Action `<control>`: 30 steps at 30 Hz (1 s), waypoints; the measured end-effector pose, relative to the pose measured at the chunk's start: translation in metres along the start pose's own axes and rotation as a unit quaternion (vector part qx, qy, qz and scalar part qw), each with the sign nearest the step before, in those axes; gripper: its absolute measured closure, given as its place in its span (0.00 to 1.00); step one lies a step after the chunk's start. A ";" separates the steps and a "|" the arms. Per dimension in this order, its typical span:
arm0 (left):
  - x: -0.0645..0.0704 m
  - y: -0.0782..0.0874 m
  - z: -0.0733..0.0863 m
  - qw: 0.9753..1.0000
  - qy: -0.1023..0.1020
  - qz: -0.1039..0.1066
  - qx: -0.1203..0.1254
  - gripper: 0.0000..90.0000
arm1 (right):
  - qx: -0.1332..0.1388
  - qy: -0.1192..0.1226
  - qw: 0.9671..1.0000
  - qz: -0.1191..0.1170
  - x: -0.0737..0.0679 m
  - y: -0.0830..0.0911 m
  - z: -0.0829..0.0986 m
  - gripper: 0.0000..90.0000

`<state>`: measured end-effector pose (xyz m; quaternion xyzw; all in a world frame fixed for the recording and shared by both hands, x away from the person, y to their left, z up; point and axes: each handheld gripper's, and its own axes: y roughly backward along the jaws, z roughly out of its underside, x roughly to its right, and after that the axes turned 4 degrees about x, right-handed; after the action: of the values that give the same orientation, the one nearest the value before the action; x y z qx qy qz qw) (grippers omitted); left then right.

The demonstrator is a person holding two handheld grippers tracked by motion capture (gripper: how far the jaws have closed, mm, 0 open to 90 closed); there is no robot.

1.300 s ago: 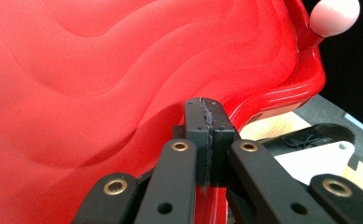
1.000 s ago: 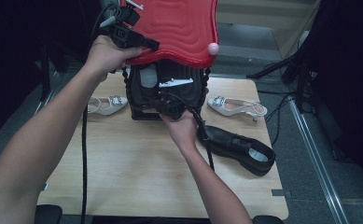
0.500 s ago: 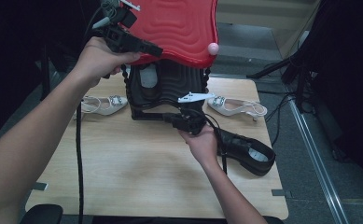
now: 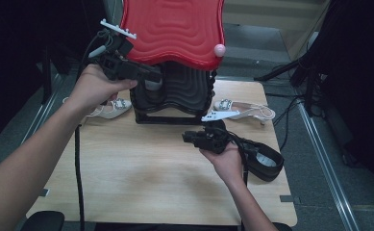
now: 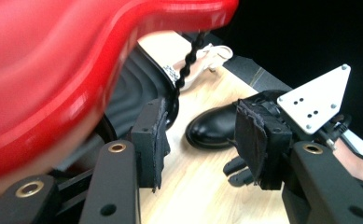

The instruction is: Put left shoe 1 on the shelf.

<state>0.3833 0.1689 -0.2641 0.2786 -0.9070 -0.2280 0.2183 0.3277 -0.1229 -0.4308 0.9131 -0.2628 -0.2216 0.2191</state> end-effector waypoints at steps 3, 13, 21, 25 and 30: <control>-0.001 -0.002 0.013 1.000 0.002 -0.003 -0.008 0.58 | -0.006 0.001 1.000 0.001 0.002 0.004 0.007 0.88; -0.006 -0.014 0.055 1.000 0.016 -0.003 -0.018 0.56 | -0.017 0.003 1.000 0.010 0.007 0.022 0.023 0.83; -0.008 -0.029 0.088 0.999 0.027 0.005 -0.030 0.55 | -0.018 -0.011 1.000 0.018 0.015 0.035 0.034 0.83; -0.008 -0.034 0.105 0.999 0.034 0.012 -0.027 0.55 | -0.017 -0.008 1.000 0.025 0.017 0.042 0.037 0.82; -0.008 -0.041 0.125 0.999 0.039 0.011 -0.037 0.55 | -0.025 -0.013 0.999 0.034 0.022 0.053 0.043 0.81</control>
<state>0.3404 0.1803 -0.3882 0.2689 -0.8919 -0.2480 0.2659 0.3021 -0.1881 -0.4445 0.8950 -0.2910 -0.2319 0.2459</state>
